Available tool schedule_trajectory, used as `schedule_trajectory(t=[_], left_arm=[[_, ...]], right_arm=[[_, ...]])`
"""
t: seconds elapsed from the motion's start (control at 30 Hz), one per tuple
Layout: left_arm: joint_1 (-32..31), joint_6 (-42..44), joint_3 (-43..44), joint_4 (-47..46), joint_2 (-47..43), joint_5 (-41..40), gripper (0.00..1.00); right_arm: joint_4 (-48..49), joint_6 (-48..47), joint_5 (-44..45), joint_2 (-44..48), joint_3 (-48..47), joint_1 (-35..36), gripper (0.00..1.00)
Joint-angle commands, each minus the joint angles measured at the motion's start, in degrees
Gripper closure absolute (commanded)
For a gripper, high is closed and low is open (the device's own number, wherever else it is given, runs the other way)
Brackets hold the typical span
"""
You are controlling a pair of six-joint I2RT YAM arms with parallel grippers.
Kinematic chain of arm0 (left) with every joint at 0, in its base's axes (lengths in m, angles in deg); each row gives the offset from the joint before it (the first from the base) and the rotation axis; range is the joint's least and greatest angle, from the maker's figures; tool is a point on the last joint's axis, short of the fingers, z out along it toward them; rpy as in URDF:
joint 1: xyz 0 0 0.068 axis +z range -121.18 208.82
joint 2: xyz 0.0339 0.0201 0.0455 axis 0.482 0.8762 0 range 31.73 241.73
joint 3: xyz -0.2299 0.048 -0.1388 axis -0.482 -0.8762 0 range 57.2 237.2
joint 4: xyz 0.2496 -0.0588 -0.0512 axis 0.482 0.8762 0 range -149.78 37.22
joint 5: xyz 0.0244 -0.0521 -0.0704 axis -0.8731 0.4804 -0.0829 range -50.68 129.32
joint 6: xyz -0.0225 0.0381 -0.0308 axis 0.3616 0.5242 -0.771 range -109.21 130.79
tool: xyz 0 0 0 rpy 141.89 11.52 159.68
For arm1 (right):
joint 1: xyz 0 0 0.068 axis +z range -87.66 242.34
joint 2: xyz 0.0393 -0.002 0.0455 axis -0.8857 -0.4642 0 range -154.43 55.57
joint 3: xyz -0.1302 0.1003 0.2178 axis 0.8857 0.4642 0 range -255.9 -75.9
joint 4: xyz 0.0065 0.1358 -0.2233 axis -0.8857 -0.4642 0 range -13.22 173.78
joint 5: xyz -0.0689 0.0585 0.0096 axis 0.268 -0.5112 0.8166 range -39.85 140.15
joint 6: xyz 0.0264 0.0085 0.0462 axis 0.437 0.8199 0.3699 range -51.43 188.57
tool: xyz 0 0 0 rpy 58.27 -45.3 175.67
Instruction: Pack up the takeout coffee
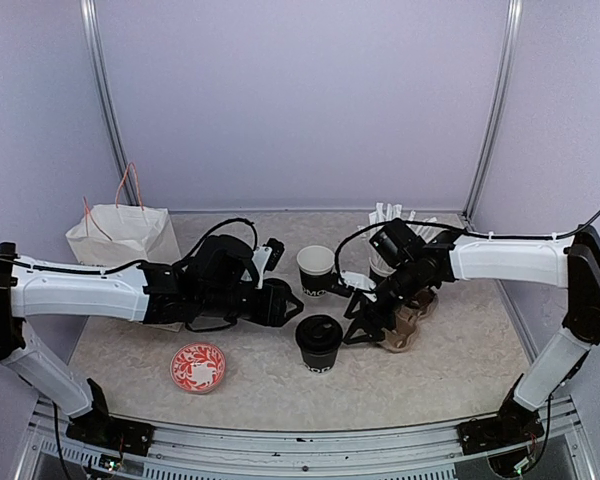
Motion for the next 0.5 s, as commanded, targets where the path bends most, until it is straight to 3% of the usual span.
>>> schedule_trajectory(t=[0.0, 0.2, 0.47], left_arm=[[-0.4, -4.9, -2.5, -3.6, -0.2, 5.0, 0.48], [-0.4, -8.8, -4.2, -4.3, 0.3, 5.8, 0.51], [0.8, -11.7, -5.8, -8.2, 1.1, 9.9, 0.60]], right_arm=[[2.5, 2.1, 5.3, -0.5, -1.4, -1.4, 0.27], [2.4, 2.8, 5.3, -0.5, -0.5, -2.7, 0.27], [-3.0, -0.1, -7.2, 3.0, -0.1, -2.7, 0.27]])
